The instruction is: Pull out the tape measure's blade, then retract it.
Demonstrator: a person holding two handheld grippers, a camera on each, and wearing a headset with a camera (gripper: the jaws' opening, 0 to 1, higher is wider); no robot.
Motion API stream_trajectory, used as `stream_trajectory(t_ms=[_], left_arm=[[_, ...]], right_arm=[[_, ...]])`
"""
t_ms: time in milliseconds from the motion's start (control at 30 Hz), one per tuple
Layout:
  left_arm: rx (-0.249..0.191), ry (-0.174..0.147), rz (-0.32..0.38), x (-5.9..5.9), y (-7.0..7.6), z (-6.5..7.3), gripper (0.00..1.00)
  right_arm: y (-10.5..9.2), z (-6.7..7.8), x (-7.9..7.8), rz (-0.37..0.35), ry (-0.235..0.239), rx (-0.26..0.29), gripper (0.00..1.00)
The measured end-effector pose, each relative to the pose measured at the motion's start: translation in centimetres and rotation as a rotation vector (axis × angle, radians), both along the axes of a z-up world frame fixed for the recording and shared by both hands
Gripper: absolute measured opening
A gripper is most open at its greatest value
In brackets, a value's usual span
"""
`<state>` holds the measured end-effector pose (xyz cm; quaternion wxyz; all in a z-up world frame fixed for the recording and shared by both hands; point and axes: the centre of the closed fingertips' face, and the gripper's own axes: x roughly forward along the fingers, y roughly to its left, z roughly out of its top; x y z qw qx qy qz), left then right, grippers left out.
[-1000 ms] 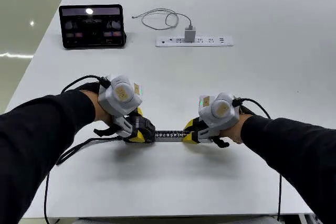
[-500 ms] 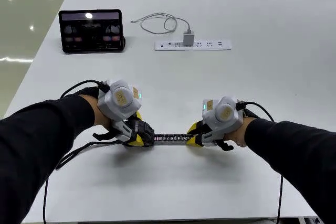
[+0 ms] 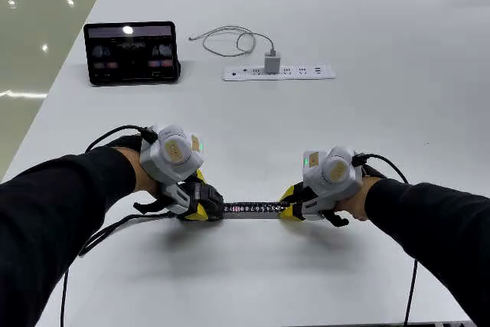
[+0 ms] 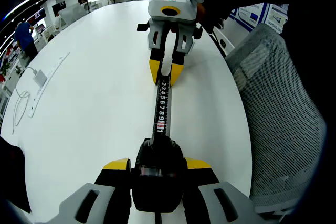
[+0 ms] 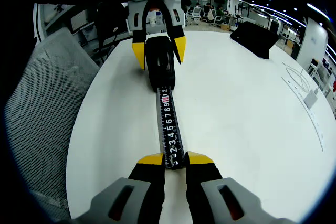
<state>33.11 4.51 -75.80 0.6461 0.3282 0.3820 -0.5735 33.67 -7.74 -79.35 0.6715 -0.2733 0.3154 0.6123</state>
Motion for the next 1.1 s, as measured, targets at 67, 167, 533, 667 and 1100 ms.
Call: stream_trajectory(t_ms=[67, 167, 533, 667, 1100], left_arm=[[0.001, 0.000, 0.000, 0.0, 0.0, 0.0, 0.34], [0.000, 0.000, 0.000, 0.1, 0.0, 0.0, 0.34], [-0.001, 0.000, 0.002, 0.1, -0.1, 0.0, 0.34], [0.000, -0.001, 0.003, 0.0, -0.1, 0.0, 0.34], [-0.001, -0.002, 0.007, -0.1, -0.2, 0.1, 0.34]], right_arm=[[-0.2, 0.0, 0.0, 0.003, -0.002, -0.002, 0.09], [-0.6, 0.0, 0.0, -0.001, -0.002, -0.004, 0.09], [-1.6, 0.1, 0.1, -0.007, -0.002, -0.013, 0.09], [-2.0, 0.2, 0.1, -0.006, -0.005, -0.019, 0.09], [-3.3, 0.2, 0.2, -0.013, -0.007, -0.033, 0.09]])
